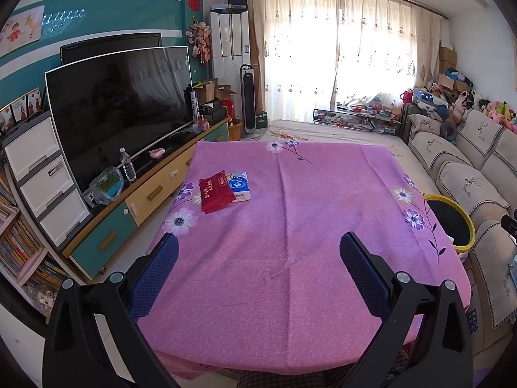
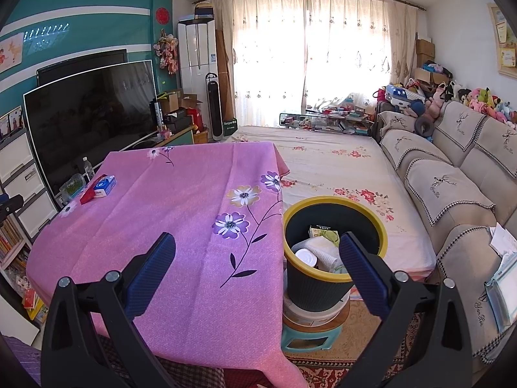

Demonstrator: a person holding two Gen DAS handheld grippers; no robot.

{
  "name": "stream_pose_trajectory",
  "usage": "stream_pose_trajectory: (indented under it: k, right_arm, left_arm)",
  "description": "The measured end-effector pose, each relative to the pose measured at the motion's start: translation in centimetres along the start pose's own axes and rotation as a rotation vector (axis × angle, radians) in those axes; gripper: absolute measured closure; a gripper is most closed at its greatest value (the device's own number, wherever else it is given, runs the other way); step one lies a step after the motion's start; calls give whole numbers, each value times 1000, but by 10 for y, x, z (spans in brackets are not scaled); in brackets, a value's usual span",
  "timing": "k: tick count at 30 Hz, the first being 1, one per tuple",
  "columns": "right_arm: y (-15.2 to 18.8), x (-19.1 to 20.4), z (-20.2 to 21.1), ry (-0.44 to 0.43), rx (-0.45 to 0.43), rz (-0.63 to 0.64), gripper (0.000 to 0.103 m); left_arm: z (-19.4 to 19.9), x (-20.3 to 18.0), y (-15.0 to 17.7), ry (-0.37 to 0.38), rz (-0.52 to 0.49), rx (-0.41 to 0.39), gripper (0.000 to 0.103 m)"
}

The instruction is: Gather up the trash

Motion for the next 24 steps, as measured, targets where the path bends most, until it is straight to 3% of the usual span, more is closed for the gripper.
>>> stream_pose_trajectory:
  k: [24]
  right_arm:
    - [-1,0,0,-1,2,1,7]
  left_arm:
    - [-3,-3,0,15,3,13,5]
Point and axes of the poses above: each gripper's, at about its wrist camera, not at the fingertips, and z roughly against the way its jaws point, x to its left, y to its underside, the point moved 4 cm from there along -z, roughly the way its jaws point, and after that the axes turned 7 degrees about z, right-handed, at the moved point
